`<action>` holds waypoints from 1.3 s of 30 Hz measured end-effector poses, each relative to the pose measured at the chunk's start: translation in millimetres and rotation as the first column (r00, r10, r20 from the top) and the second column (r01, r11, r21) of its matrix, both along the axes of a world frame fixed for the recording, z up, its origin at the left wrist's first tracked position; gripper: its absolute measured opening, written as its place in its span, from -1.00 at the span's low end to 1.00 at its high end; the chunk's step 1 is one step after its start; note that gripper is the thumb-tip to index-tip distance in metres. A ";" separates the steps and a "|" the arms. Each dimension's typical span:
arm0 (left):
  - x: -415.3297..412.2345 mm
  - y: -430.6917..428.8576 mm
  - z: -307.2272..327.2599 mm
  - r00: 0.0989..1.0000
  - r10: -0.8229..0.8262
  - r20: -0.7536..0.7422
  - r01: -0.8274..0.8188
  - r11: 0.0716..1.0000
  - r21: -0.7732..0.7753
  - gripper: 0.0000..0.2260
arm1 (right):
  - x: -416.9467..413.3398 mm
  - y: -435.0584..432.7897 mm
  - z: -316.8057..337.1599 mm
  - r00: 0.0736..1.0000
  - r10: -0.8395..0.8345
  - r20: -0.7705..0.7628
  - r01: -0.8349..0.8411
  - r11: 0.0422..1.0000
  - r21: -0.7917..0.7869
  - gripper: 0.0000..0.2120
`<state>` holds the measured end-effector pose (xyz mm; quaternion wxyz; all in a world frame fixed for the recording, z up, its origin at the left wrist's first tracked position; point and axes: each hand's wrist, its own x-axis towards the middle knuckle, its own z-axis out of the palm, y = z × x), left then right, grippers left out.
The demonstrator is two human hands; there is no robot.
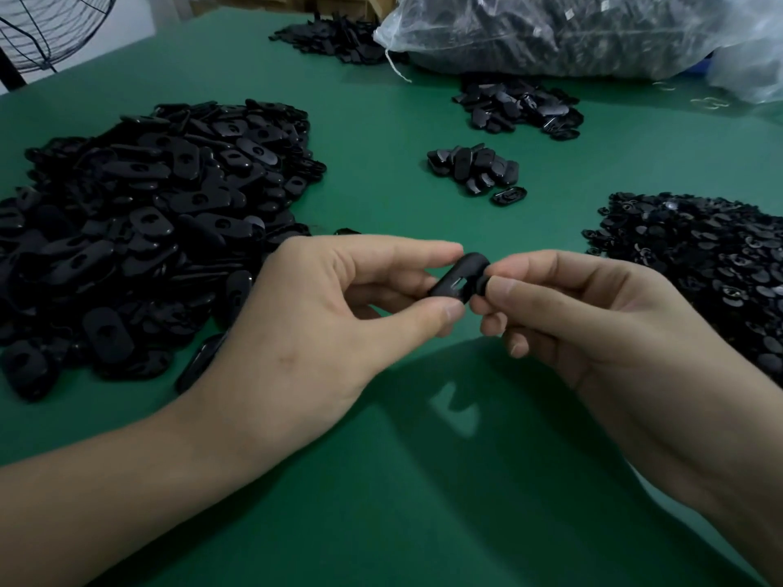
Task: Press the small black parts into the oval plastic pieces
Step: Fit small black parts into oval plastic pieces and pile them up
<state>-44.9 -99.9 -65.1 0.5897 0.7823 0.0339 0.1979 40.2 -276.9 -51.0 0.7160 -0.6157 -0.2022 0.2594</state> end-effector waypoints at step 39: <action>0.6 -4.3 1.5 0.992 -0.093 -0.087 0.054 0.924 -0.378 -0.80 | -10.1 -2.3 -1.6 0.360 0.081 0.929 0.432 0.868 -0.243 -0.89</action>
